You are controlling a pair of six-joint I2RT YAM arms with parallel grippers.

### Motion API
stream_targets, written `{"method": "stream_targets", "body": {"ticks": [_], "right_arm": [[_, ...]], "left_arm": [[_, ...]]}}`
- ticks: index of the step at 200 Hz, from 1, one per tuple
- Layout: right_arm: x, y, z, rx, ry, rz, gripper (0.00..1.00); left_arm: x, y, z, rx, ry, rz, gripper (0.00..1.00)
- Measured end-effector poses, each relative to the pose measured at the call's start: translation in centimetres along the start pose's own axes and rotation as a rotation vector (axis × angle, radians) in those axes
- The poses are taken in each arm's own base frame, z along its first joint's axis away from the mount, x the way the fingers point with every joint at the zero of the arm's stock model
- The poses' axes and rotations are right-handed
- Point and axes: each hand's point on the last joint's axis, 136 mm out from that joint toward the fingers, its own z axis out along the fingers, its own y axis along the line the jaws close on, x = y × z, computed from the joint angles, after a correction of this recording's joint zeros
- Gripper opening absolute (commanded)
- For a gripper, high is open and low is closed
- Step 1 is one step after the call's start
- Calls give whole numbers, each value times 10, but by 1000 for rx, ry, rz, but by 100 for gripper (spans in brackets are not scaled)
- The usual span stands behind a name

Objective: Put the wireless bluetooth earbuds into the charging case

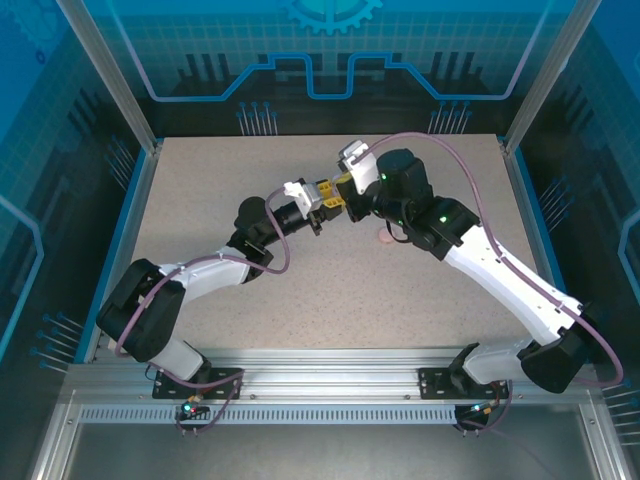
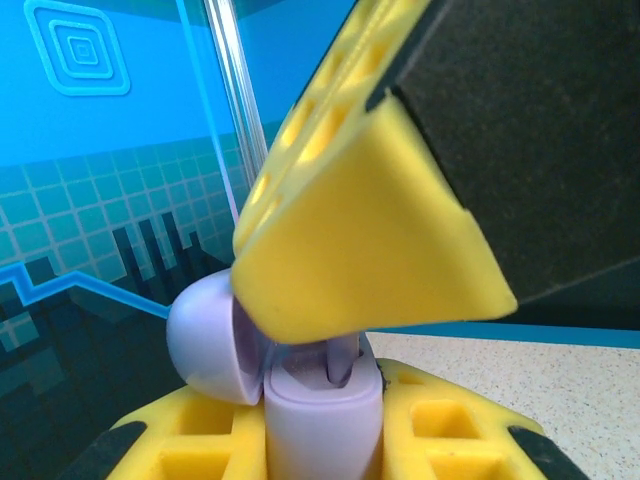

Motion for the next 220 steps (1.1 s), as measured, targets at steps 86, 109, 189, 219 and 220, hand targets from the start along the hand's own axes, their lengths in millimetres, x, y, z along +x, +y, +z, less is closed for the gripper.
{"method": "stream_targets", "body": {"ticks": [86, 109, 189, 219, 220], "right_arm": [[0, 8, 6, -35, 32, 39, 50], [-21, 3, -4, -55, -5, 114, 55], [-77, -83, -3, 45, -41, 433, 53], [-50, -84, 52, 37, 124, 460, 49], [-48, -84, 53, 37, 128, 461, 49]], "left_arm": [[8, 4, 3, -14, 14, -32, 0], [5, 6, 4, -16, 1, -25, 0], [10, 5, 5, -15, 11, -45, 0], [11, 6, 5, -15, 13, -55, 0], [11, 6, 5, -15, 13, -55, 0]]}}
